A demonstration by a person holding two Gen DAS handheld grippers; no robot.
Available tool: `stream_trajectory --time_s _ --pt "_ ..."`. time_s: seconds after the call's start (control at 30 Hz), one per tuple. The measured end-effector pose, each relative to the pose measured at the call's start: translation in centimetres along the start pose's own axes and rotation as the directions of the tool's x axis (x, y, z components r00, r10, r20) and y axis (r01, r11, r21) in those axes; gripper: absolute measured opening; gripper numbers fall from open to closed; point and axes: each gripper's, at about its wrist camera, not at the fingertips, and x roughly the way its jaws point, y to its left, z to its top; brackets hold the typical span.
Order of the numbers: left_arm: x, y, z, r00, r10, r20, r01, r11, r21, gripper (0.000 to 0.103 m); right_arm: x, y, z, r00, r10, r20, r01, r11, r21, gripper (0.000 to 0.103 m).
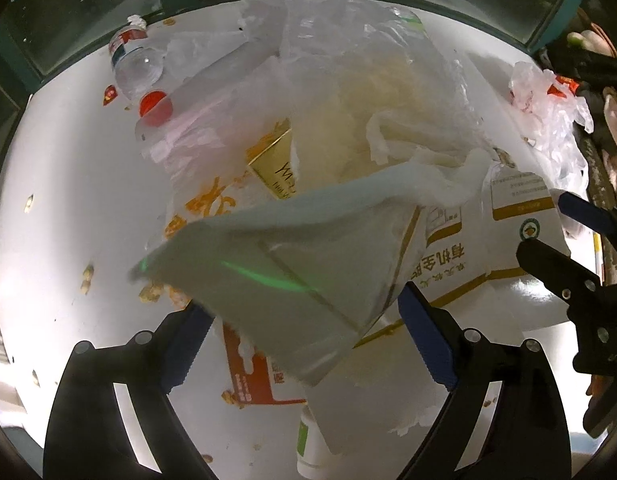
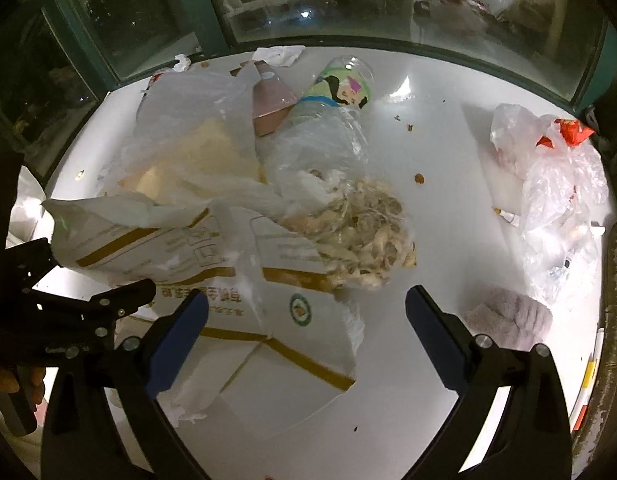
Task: Collect trash
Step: 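Grasp the white-and-gold paper bag with the right gripper and lift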
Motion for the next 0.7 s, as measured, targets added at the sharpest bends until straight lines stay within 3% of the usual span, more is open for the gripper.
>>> stream_trajectory --time_s 0.03,0.1,0.27,0.33,0.37,0.47,0.53,0.7 --pt "0.1 -0.1 0.1 1.0 -0.001 -0.002 0.001 1.0 0.005 0.089 0.1 -0.1 0.0 1.0 0.007 -0.004 -0.007 1.0 0.001 0.077" --pt "0.4 -0.5 0.3 1.0 -0.018 -0.016 0.019 1.0 0.016 0.081 0.8 -0.4 0.2 0.999 0.024 -0.028 -0.024 1.0 0.004 0.067" --pt "1.3 -1.4 0.6 0.996 -0.059 -0.063 0.061 0.997 0.044 0.057 1.5 -1.3 0.0 0.997 0.058 -0.049 -0.056 0.997 0.053 0.063" --pt "1.4 -1.7 0.4 0.994 -0.089 -0.064 0.093 0.994 0.054 0.051 1.7 -1.4 0.0 0.993 0.104 -0.061 -0.1 0.992 0.071 0.048" --pt "1.3 -1.7 0.4 0.993 -0.098 -0.064 0.102 0.993 0.055 0.05 1.9 -1.3 -0.2 0.988 0.132 -0.075 -0.126 0.989 0.077 0.046" --pt "1.2 -1.6 0.1 0.992 -0.114 -0.056 0.117 0.992 0.043 0.045 1.8 -1.0 -0.6 0.986 0.144 -0.083 -0.139 0.988 0.065 0.03" --pt "1.2 -1.3 0.2 0.989 -0.128 -0.074 0.131 0.991 0.04 0.039 1.5 -1.0 -0.8 0.984 0.154 -0.084 -0.148 0.986 0.072 0.012" --pt "0.9 -1.3 -0.7 0.984 -0.133 -0.117 0.143 0.986 0.083 0.021 0.6 -1.1 -1.5 0.971 0.218 -0.093 -0.209 0.973 0.101 0.006"
